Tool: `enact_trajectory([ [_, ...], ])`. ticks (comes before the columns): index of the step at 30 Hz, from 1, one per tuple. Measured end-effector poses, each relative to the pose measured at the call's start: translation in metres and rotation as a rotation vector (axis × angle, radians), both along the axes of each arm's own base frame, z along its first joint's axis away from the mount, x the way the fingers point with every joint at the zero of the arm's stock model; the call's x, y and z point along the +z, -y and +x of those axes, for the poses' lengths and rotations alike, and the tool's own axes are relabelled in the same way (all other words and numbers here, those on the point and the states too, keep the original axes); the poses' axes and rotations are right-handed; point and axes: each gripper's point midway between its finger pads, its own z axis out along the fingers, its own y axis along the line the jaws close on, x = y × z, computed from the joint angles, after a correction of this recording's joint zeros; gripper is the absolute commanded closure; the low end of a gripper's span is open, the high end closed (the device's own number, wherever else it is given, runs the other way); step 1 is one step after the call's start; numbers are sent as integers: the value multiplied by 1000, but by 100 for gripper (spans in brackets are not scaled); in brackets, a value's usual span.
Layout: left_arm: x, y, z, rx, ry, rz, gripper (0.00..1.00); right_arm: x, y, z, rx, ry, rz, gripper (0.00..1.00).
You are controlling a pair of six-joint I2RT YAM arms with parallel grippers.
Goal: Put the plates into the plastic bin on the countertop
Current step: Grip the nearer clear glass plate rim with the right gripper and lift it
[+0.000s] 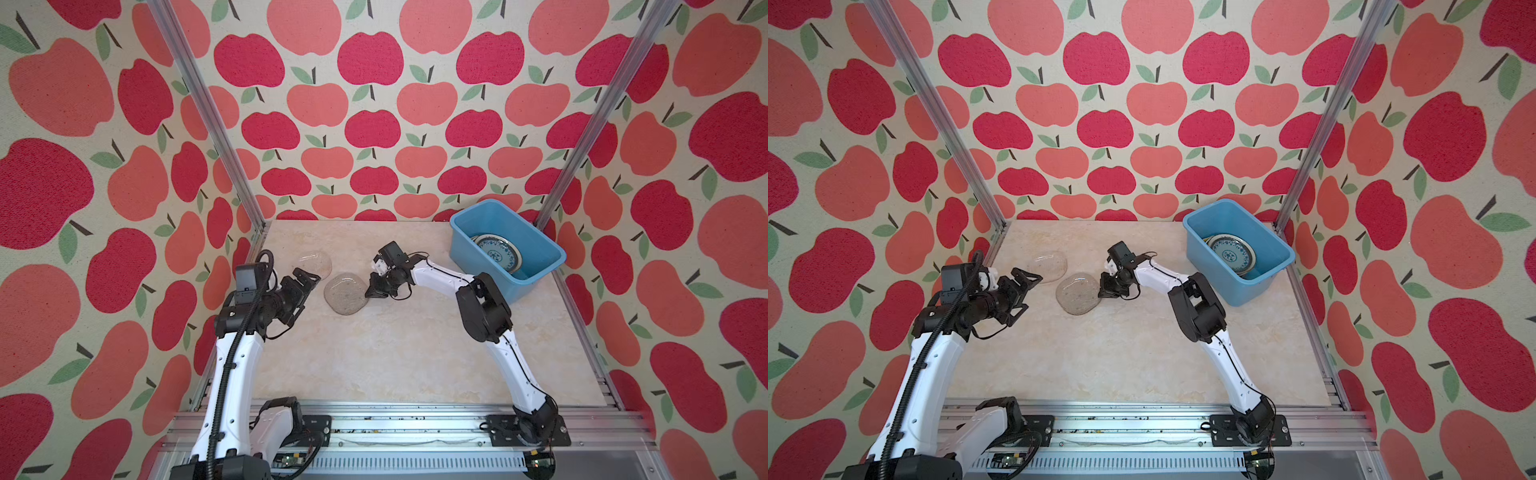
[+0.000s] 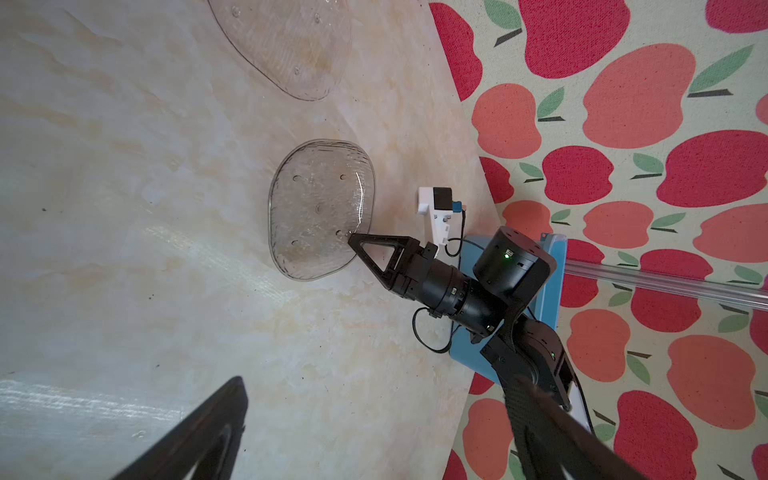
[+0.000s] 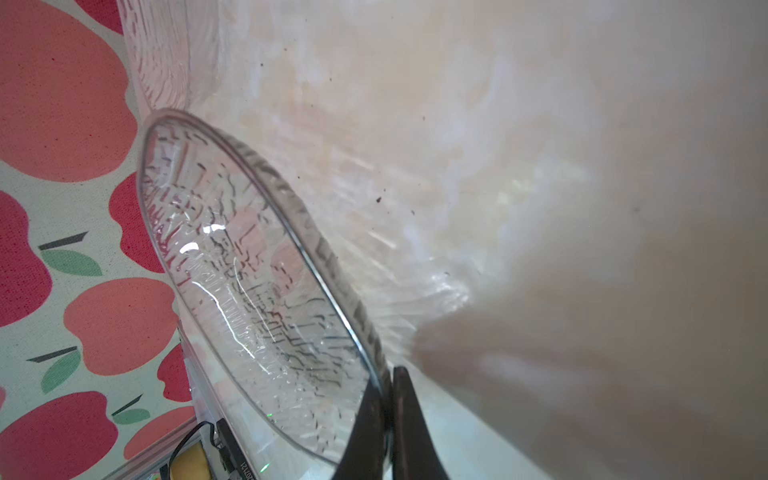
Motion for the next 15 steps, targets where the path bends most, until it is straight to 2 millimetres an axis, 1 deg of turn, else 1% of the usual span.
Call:
enact_trajectory([
  [2,12,1,-5,-3,27,10,0,18,7,-4,-11,17,0,97],
  [4,27,4,-11,-16,65,25,1,45,14,-7,-22,47,13,97],
  [7,51,16,-21,-67,133,56,1,100,27,-14,-44,114,51,97],
  [9,66,28,-29,-119,169,83,1,138,38,-20,-64,161,86,97],
  [11,81,43,-36,-182,208,112,1,171,51,-28,-90,195,122,97],
  [13,95,57,-42,-246,246,146,1,194,68,-33,-122,211,148,97],
  [15,109,72,-48,-314,287,177,1,209,89,-34,-166,214,157,97],
])
